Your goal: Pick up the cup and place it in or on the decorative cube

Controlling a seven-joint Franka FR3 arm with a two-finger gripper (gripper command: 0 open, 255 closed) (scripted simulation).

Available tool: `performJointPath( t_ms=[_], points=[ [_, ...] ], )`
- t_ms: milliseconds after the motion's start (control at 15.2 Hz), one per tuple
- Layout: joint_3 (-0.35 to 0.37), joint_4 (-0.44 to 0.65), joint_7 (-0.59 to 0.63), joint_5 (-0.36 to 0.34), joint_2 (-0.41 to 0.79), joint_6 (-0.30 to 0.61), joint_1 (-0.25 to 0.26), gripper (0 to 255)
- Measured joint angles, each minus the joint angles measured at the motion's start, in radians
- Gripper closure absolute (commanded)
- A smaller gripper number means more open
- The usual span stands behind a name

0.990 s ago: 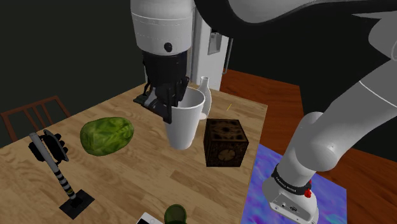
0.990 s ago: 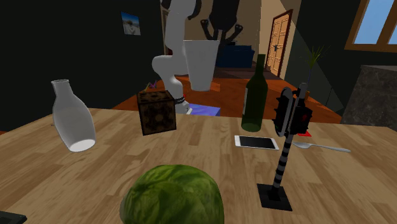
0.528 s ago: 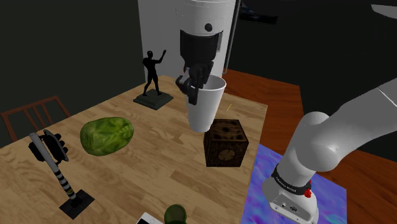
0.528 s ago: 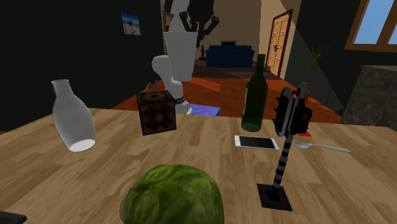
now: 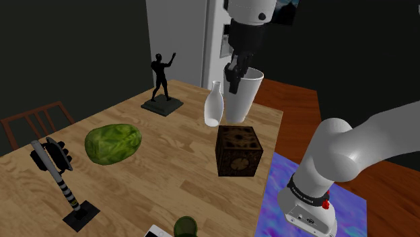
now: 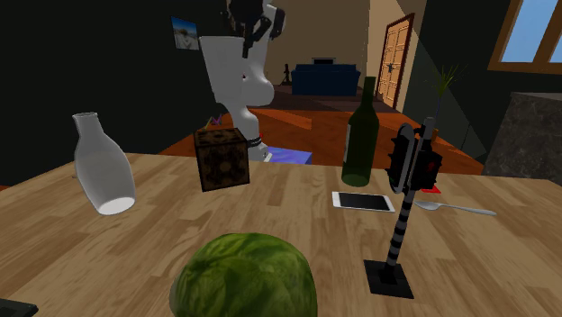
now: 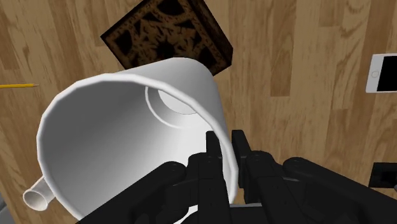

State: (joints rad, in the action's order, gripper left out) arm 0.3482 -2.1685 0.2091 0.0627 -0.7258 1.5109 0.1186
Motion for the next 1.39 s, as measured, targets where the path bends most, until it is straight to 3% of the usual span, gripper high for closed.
performJointPath(
  t_ms=[396,1386],
  points=[
    [-0.101,-0.070,-0.099,-0.044,-0.095,-0.024,-0.001,255],
    [-0.085,-0.309,-0.085,-0.021,-0.163,0.144,0.020,255]
  ],
)
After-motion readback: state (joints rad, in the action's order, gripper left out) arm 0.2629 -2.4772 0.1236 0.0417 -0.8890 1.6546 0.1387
